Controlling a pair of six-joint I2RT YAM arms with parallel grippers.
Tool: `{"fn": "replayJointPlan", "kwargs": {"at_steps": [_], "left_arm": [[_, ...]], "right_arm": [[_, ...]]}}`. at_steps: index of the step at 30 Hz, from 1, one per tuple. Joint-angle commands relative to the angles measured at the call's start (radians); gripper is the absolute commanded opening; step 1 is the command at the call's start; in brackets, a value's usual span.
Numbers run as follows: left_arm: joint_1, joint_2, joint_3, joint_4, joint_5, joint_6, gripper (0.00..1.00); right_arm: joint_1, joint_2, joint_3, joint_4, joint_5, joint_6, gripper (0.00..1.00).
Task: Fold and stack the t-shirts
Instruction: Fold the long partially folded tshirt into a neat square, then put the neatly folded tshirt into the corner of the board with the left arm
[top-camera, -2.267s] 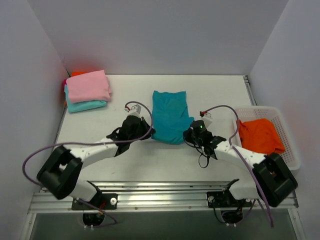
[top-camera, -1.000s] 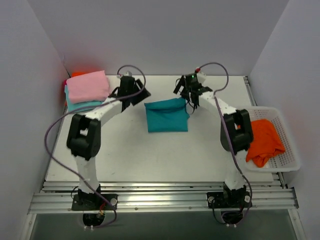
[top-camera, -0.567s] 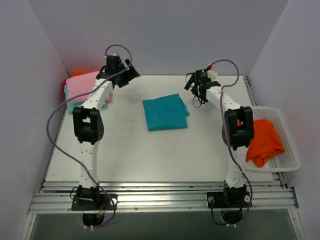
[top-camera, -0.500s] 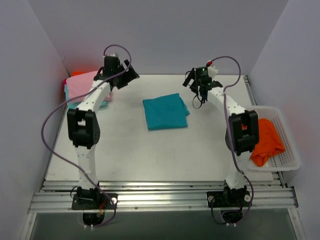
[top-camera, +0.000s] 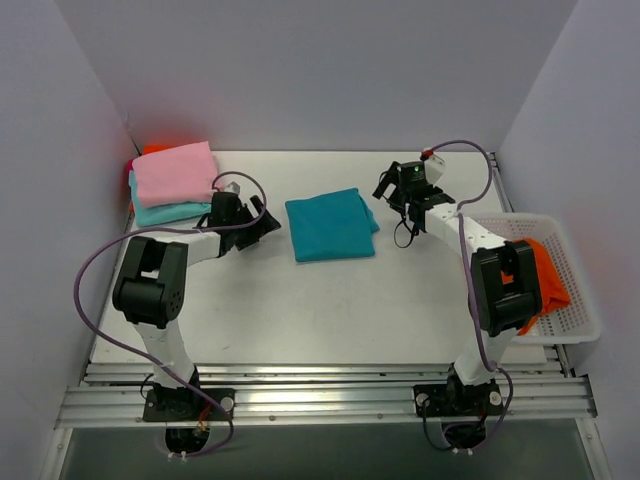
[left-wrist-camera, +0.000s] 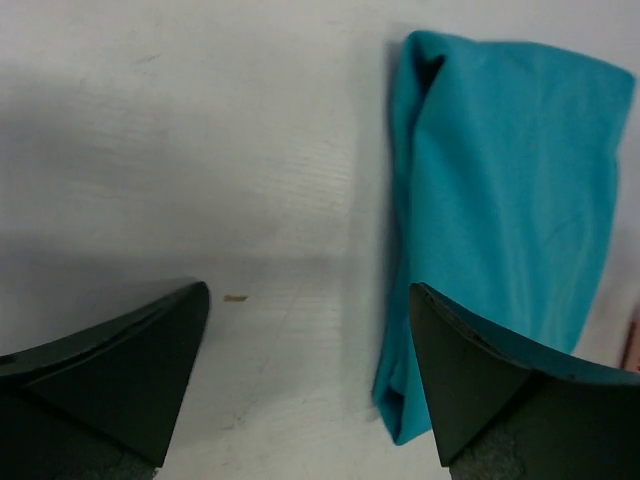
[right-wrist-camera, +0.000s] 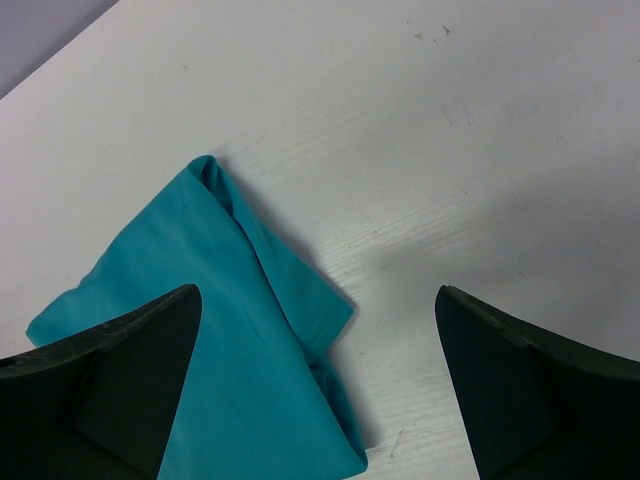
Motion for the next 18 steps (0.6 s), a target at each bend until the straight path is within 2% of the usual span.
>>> {"fn": "replayJointPlan", "kwargs": {"at_steps": [1,9,18], "left_arm": [[-0.007,0.047,-0.01,0.251,0.062,-0.041,0.94],[-0.035,0.152,0.044,0.283,0.089,-0.065,0.95],[-0.159,0.256,0.26,0.069,0.019,-0.025,0.95]], "right_arm": [[-0.006,-0.016,0.017,0.04,0.0,-0.014,1.0],[-0.017,0.032,0.038,0.029,0.011,-0.021,1.0],[-0.04,0.056,0.02,0.035,0.02,-0.024,1.0]]}}
